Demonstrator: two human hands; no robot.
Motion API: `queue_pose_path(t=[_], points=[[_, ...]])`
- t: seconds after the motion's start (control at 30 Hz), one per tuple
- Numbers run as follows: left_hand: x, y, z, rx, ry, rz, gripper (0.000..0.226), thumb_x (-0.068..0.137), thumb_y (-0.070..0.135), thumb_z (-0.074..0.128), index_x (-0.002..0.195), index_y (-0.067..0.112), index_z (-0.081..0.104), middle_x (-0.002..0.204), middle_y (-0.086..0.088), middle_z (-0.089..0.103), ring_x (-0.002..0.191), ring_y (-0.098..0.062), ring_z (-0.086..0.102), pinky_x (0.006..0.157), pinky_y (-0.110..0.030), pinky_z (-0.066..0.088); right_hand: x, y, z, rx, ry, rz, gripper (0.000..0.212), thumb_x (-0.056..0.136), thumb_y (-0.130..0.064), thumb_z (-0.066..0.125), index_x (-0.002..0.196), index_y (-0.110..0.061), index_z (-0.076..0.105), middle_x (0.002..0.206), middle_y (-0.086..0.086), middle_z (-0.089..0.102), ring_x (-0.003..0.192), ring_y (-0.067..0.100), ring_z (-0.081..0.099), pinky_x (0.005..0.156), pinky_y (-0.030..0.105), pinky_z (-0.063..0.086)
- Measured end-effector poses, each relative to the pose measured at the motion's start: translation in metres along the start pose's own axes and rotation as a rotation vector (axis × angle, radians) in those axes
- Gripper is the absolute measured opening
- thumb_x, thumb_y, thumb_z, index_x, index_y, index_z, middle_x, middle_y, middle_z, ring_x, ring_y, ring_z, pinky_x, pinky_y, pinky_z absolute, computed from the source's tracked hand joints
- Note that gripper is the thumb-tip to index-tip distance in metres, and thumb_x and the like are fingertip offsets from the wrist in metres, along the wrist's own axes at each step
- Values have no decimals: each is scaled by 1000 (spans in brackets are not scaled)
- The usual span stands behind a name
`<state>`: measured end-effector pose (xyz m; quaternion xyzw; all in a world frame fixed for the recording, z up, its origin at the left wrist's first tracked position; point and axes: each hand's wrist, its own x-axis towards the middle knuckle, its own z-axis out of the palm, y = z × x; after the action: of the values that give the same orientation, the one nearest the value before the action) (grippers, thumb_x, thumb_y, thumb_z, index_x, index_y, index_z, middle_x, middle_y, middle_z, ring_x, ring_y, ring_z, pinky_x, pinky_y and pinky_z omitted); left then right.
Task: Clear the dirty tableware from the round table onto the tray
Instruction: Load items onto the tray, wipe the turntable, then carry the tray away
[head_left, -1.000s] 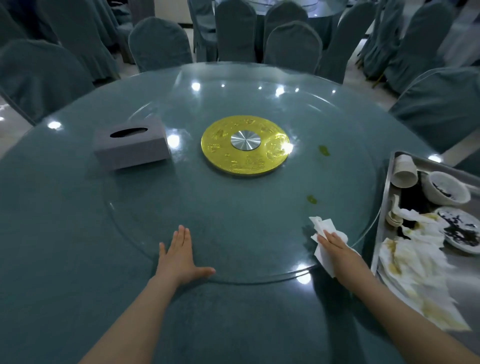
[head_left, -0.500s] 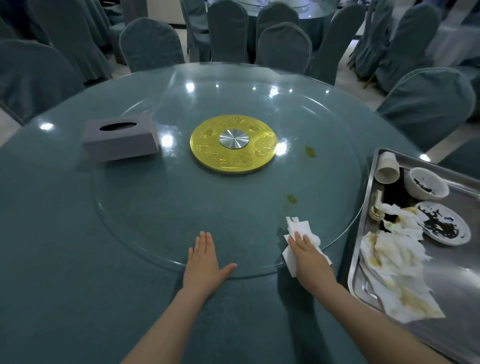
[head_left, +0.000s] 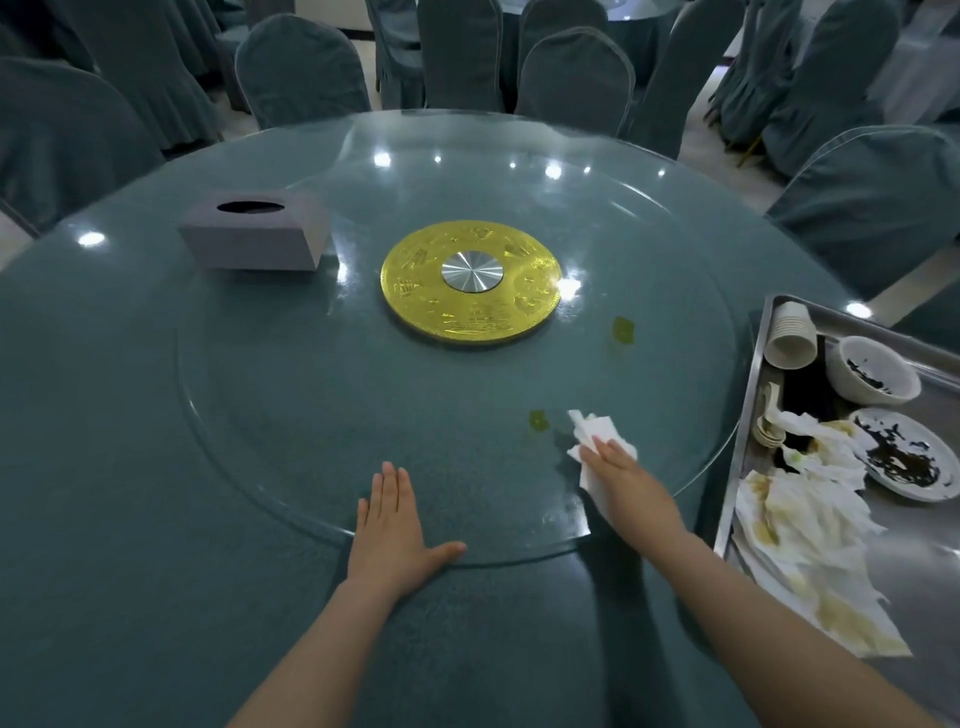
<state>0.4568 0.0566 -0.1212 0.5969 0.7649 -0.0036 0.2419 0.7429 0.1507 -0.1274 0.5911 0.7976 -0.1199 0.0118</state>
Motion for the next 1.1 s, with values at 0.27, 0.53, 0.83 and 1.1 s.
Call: queue_pose_path(t=[0.27,0.53,0.83,1.1], points=[[12,-28,-9,6,-26,2,127,72,69,62,147,8,-21,155,-8,-29,144,-22,-22,117,-40,-7,66,-53,-5,257,100,90,53,89,0,46,140,-11,39,152,14,29,137,31,26,106,33,28],[24,-60,-22,16,-49,34,131,68,69,65,148,10,-20,155,-5,-29,144,-20,-21,117,-40,-5,50,-183,32,243,74,-442,47,89,-2,44,136,-11,45,142,7,39,128,29,34,101,39,40],[48,-111,-62,100,-157,45,131,68,64,71,149,13,-17,156,-2,-27,145,-20,-18,118,-42,-1,8,-126,23,178,-188,-566,59,93,1,39,145,-27,37,157,-14,18,146,8,10,114,25,23],[60,-117,-87,78,-102,-76,105,79,34,72,152,9,1,160,-11,-11,147,-28,-9,118,-44,8,-5,1,-7,122,3,-132,62,87,2,51,139,-30,44,154,-10,22,144,11,22,100,13,27]])
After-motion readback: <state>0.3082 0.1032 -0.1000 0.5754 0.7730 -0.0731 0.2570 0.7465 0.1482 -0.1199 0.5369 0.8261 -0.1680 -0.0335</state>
